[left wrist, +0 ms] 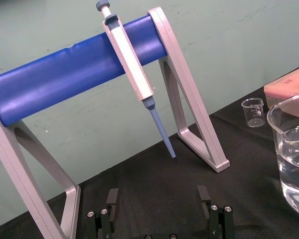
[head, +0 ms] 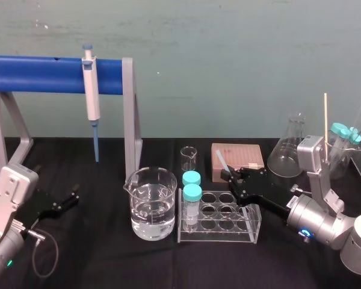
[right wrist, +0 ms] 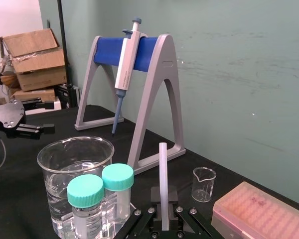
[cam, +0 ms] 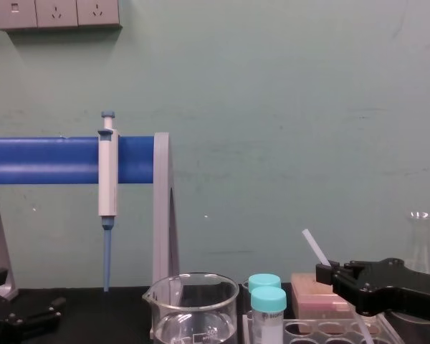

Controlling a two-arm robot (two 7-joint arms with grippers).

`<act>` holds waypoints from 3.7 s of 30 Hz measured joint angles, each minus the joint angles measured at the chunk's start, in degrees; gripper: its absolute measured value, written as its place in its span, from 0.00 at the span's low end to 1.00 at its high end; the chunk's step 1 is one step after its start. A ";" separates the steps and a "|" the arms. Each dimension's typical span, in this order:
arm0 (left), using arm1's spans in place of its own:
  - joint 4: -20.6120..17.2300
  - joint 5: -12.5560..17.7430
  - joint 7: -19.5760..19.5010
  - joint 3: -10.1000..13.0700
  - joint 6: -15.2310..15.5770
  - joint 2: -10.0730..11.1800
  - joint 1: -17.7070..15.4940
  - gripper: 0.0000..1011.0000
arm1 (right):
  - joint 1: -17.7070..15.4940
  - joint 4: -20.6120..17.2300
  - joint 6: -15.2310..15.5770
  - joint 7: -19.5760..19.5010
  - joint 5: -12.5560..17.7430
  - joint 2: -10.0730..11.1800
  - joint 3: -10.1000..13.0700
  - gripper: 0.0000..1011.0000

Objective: Pick up the stirring rod with one hand, then place it down.

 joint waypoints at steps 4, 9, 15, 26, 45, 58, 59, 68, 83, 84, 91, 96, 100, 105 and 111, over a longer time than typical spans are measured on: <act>0.00 0.00 0.00 0.00 0.00 0.00 0.00 0.99 | -0.05 -0.04 -0.11 0.00 -0.02 0.01 0.04 0.07; 0.00 0.00 0.00 0.00 0.00 0.00 0.00 0.99 | -1.28 -1.67 -2.61 0.07 0.27 0.07 0.99 0.07; 0.00 0.00 0.00 0.00 0.00 0.00 0.00 0.99 | -2.46 -4.00 -5.41 0.04 0.83 -0.29 2.05 0.07; 0.00 0.00 0.00 0.00 0.00 0.00 0.00 0.99 | -2.92 -6.55 -8.10 0.13 2.51 -1.38 3.75 0.07; 0.00 0.00 0.00 0.00 0.00 0.00 0.00 0.99 | -5.98 -8.58 -21.87 -6.11 -3.89 -3.90 8.25 0.07; 0.00 0.00 0.00 0.00 0.00 0.00 0.00 0.99 | -8.21 -6.09 -28.98 -9.24 -7.19 -6.24 11.56 0.07; 0.00 0.00 0.00 0.00 0.00 0.00 0.00 0.99 | -8.29 -5.60 -29.66 -9.44 -7.57 -6.46 11.86 0.07; 0.00 0.00 0.00 0.00 0.00 0.00 0.00 0.99 | -7.93 -2.52 -29.61 -8.89 -7.40 -7.42 12.92 0.07; 0.00 0.00 0.00 0.00 0.00 0.00 0.00 0.99 | -7.65 -1.84 -28.76 -8.51 -7.41 -7.80 13.50 0.07; 0.00 0.00 0.00 0.00 0.00 0.00 0.00 0.99 | -7.65 -1.84 -28.76 -8.51 -7.40 -7.80 13.49 0.07; 0.00 0.00 0.00 0.00 0.00 0.00 0.00 0.99 | -7.65 -1.85 -28.76 -8.49 -7.37 -7.77 13.43 0.07; 0.00 0.00 0.00 0.00 0.00 0.00 0.00 0.99 | -7.65 -1.87 -28.77 -8.47 -7.34 -7.75 13.40 0.07; 0.00 0.00 0.00 0.00 0.00 0.00 0.00 0.99 | -7.65 -1.89 -28.77 -8.46 -7.30 -7.73 13.38 0.07; 0.00 0.00 0.00 0.00 0.00 0.00 -0.01 0.99 | -7.65 -1.90 -28.77 -8.43 -7.28 -7.72 13.36 0.07; 0.00 0.00 0.00 0.00 0.00 0.00 0.00 0.99 | -7.65 -1.90 -28.78 -8.42 -7.28 -7.72 13.36 0.07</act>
